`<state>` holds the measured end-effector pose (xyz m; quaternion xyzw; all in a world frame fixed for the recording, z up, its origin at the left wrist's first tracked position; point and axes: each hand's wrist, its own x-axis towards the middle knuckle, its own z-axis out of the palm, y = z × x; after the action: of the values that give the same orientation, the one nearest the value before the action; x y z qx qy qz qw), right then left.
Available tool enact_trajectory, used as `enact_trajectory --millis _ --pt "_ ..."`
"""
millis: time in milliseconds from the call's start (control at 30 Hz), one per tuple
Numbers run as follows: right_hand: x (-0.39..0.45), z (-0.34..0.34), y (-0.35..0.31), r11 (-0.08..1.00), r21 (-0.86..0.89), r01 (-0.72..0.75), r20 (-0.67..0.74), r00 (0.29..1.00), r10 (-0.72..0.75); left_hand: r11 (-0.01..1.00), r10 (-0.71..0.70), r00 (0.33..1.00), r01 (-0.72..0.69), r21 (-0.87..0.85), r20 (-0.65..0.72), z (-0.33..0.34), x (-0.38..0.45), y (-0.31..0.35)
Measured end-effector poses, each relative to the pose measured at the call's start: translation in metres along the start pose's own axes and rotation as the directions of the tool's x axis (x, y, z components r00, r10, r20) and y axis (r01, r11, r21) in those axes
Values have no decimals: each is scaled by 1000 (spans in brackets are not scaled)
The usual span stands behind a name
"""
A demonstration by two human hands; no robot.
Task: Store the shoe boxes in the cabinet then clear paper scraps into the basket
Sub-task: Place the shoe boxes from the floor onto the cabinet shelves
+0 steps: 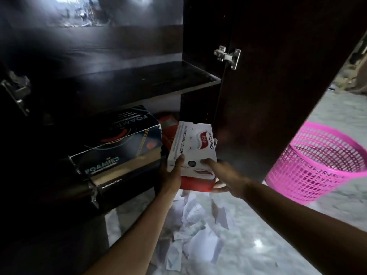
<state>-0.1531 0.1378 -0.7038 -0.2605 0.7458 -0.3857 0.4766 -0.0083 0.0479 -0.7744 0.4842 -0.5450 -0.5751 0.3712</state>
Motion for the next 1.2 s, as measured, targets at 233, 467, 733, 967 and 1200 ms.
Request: enact_trajectory --millis 233,467,733,967,1200 --pt "92 2 -3 985 123 124 -74 991 -116 1000 -8 991 5 -28 -132 33 52 -18" --pt "175 -4 4 938 221 268 -159 959 -237 993 -94 991 100 60 -91 58 103 -40" --pt "261 20 -1 918 188 349 -237 923 -302 980 -197 934 181 -80 -299 70 153 -42" --pt "290 34 -29 928 224 297 -146 952 -270 924 -367 857 290 -249 -363 72 183 -33" --pt "348 36 -16 915 232 331 -124 943 -309 896 -408 827 282 -343 -388 80 197 -41"
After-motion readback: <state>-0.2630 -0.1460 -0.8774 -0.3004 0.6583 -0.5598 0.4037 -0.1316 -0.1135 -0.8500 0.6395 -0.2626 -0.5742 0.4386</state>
